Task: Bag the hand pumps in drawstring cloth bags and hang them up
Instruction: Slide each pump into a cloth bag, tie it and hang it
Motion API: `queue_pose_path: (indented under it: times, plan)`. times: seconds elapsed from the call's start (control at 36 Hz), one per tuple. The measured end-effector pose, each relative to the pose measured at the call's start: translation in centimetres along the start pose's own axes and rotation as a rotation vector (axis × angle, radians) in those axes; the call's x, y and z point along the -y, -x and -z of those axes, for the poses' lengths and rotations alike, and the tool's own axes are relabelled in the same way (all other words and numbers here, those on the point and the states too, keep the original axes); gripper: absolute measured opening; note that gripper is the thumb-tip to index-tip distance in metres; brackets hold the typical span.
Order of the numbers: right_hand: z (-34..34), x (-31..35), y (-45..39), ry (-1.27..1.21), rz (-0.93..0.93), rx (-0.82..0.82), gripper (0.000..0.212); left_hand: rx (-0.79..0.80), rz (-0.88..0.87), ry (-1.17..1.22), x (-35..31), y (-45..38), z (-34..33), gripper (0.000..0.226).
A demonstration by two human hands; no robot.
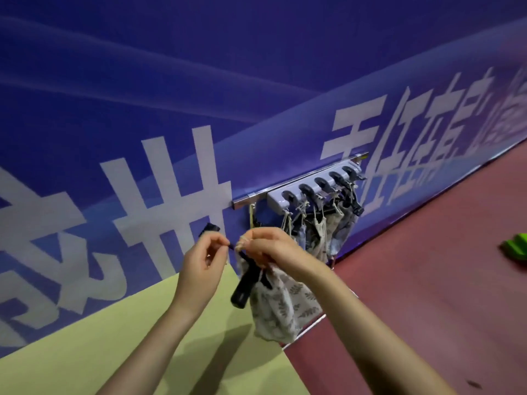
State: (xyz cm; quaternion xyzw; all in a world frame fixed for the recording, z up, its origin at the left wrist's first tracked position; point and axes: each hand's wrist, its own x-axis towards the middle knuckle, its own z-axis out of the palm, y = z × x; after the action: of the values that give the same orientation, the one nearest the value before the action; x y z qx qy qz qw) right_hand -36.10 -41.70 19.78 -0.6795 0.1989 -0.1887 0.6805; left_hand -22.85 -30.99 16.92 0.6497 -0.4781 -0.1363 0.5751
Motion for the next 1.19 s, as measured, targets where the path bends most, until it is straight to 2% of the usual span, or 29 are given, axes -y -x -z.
queue_pose_path:
  times: [0.06, 0.14, 0.28, 0.36, 0.44, 0.61, 0.69, 0.75, 0.86, 0.92, 1.0, 1.11, 1.19]
  plan:
    - [1.2, 0.4, 0.2, 0.207, 0.004, -0.026, 0.008, -0.025, -0.060, 0.021, -0.3, -1.1, -0.3, 0.021]
    - [2.7, 0.7, 0.8, 0.238, -0.001, -0.075, 0.007, 0.017, -0.105, 0.038, -0.7, -2.5, -1.5, 0.016]
    - [5.9, 0.6, 1.5, 0.280, -0.006, -0.158, 0.006, 0.288, -0.107, 0.063, -0.7, -4.0, -5.6, 0.030]
    - [8.0, 0.4, 1.4, 0.257, 0.009, -0.238, 0.009, 0.455, -0.105, -0.001, -0.3, -5.0, -8.4, 0.034]
    - [10.6, -0.1, 1.8, 0.216, 0.018, -0.269, 0.010, 0.543, -0.095, 0.004, 0.1, -6.1, -11.5, 0.032]
    - [17.7, -1.9, 2.9, 0.209, -0.030, -0.266, 0.011, 0.565, -0.114, -0.038, 1.0, -8.3, -19.0, 0.022]
    - [23.2, -3.1, 3.5, 0.219, -0.068, -0.280, 0.018, 0.598, -0.193, -0.176, 1.2, -10.5, -23.1, 0.020]
    - [26.5, -3.8, 3.9, 0.293, -0.127, -0.281, 0.021, 0.628, -0.253, -0.355, 1.5, -12.5, -25.4, 0.022]
    - [33.3, -4.6, 4.7, 0.536, -0.245, -0.218, 0.013, 0.707, -0.383, -0.617, 0.4, -15.5, -31.4, 0.022]
    - [36.4, -4.8, 5.0, 0.624, -0.273, -0.210, 0.019, 0.704, -0.429, -0.647, -0.2, -16.1, -34.5, 0.018]
    - [40.3, -5.2, 5.7, 0.732, -0.268, -0.229, 0.028, 0.699, -0.445, -0.637, -0.5, -16.8, -38.2, 0.027]
    - [44.2, -6.9, 6.0, 0.683, -0.267, -0.244, 0.029, 0.736, -0.428, -0.655, -0.1, -18.5, -42.0, 0.018]
    - [47.1, -8.0, 5.5, 0.531, -0.273, -0.306, 0.027, 0.743, -0.314, -0.640, 0.6, -20.1, -44.9, 0.011]
